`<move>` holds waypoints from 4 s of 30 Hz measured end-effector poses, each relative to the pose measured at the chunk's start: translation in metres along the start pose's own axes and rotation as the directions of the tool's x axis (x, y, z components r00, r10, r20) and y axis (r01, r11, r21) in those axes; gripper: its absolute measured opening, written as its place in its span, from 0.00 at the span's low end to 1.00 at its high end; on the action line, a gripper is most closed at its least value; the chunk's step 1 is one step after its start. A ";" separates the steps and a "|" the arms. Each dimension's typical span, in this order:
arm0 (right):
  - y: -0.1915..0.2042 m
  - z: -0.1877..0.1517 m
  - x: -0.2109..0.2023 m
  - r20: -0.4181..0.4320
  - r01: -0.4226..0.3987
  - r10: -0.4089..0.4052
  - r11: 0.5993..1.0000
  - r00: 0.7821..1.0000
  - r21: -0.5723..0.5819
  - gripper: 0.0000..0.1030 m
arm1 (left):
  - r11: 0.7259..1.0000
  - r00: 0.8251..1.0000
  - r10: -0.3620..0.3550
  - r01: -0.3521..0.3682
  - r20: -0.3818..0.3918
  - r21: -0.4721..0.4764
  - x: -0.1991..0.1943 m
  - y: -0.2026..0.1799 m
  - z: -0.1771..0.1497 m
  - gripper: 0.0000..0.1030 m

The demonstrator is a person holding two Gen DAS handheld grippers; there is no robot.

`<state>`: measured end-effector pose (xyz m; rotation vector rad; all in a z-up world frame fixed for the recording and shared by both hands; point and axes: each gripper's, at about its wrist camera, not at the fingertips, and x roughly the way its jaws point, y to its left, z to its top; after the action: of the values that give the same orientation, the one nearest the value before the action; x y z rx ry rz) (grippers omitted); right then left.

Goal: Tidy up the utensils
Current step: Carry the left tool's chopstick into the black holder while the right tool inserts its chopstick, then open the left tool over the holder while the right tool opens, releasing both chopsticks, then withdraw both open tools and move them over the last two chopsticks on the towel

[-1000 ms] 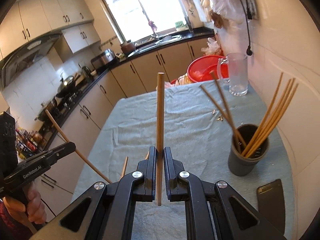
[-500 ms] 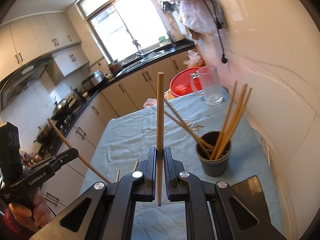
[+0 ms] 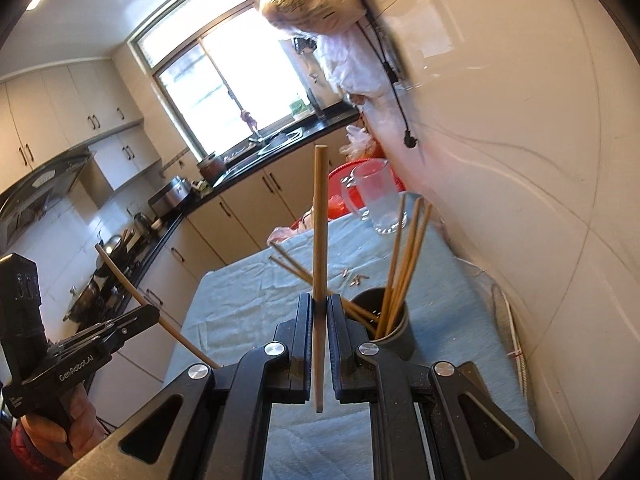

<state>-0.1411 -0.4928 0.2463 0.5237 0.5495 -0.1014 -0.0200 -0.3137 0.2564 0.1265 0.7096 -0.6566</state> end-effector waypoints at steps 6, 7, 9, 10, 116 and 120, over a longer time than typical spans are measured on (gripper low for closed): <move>-0.011 0.010 -0.015 0.035 0.009 -0.010 1.000 0.999 0.021 0.07 | 0.999 1.000 -0.024 0.023 0.015 0.036 -0.001 -0.020 0.011 0.07; -0.011 0.011 -0.017 0.039 0.011 -0.012 1.000 0.999 0.023 0.07 | 0.999 0.999 -0.027 0.026 0.019 0.041 -0.001 -0.024 0.013 0.07; -0.013 0.013 -0.021 0.047 0.012 -0.014 1.000 0.999 0.028 0.07 | 0.998 0.999 -0.031 0.030 0.024 0.052 -0.001 -0.030 0.017 0.07; -0.014 0.013 -0.022 0.050 0.013 -0.014 0.999 0.999 0.029 0.07 | 0.998 0.999 -0.034 0.033 0.026 0.056 -0.001 -0.032 0.018 0.07; -0.071 0.032 0.035 -0.007 0.235 -0.235 0.970 0.972 0.065 0.92 | 0.980 0.992 0.112 -0.100 0.065 -0.170 0.080 -0.021 0.053 0.84; -0.064 0.026 0.032 -0.016 0.226 -0.225 0.973 0.974 0.057 0.92 | 0.974 0.991 0.125 -0.112 0.055 -0.199 0.072 -0.008 0.042 0.85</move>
<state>-0.1163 -0.5598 0.2198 0.5175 0.6160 -0.3324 0.0400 -0.3707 0.2424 -0.0342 0.6925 -0.4717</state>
